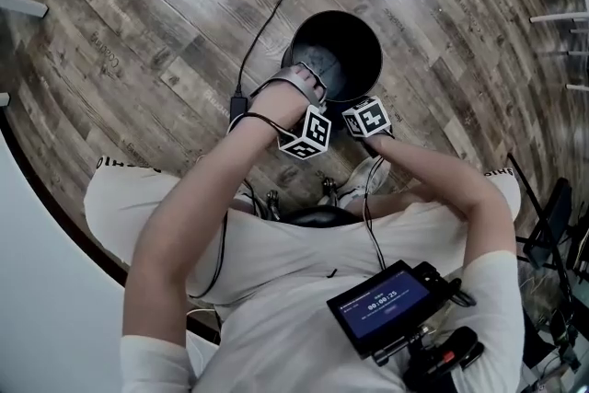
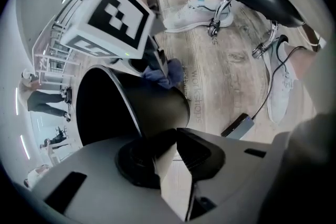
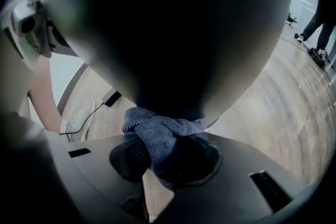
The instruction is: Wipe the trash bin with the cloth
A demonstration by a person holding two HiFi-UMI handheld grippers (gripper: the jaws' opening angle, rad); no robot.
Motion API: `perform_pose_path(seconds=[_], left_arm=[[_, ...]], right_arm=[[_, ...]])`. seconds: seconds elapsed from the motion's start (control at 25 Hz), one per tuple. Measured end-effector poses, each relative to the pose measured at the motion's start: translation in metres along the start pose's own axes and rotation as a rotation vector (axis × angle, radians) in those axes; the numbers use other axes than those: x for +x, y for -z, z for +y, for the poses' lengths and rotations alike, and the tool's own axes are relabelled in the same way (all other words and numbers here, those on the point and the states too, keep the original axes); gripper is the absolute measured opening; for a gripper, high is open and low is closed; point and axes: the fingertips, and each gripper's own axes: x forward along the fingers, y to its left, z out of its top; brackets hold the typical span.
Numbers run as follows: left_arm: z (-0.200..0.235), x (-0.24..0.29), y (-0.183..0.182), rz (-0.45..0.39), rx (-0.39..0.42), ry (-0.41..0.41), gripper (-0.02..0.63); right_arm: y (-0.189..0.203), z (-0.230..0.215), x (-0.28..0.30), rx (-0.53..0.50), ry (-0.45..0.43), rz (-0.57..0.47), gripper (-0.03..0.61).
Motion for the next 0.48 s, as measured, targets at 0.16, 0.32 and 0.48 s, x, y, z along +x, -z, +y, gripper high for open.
perform_pose_path(seconds=[0.16,0.32,0.48], left_arm=[[0.002,0.001,-0.001,-0.01,-0.003,0.004,0.103],[0.003,0.002,-0.002,-0.016,-0.009,0.008,0.103],[0.006,0.001,-0.004,-0.018,-0.015,0.006,0.103]], right_arm=[[0.014,-0.013,0.039,-0.024,0.039,0.022,0.097],[0.023,-0.017,0.071,0.011,0.083,0.049,0.097],[0.036,-0.019,0.086,0.099,0.117,0.074,0.097]])
